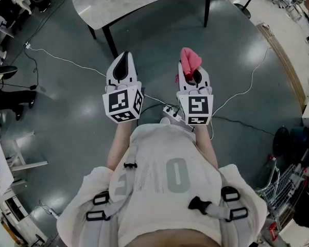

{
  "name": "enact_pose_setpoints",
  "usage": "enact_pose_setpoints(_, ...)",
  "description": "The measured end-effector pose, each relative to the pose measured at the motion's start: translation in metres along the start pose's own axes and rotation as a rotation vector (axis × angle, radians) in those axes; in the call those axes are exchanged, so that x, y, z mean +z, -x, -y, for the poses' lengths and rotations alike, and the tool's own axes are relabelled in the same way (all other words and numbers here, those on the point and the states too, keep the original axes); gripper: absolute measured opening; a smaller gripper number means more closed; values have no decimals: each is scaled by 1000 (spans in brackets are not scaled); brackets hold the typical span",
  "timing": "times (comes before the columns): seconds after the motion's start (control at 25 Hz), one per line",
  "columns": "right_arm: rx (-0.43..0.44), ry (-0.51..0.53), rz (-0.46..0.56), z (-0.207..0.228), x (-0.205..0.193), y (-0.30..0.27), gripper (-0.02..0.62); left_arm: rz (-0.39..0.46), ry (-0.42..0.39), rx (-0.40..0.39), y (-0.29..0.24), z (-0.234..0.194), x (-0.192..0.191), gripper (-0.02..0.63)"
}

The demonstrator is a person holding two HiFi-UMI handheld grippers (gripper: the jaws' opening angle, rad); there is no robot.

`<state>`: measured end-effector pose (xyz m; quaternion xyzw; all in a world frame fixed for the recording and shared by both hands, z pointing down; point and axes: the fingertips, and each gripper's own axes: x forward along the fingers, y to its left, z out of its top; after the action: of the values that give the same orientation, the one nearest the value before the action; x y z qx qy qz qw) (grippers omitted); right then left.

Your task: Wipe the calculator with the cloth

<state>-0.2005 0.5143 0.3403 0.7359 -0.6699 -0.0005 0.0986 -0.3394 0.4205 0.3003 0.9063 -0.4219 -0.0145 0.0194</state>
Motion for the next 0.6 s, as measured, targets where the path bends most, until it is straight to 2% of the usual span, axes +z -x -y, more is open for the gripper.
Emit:
enact_pose_setpoints(0.4,-14,31,40,17,11,-8,55,25,4,19,-14,-4,10,20)
enact_pose_setpoints(0.6,-20,-19,58,27,6,-10,55,13,21,44,-21,-13,1,20)
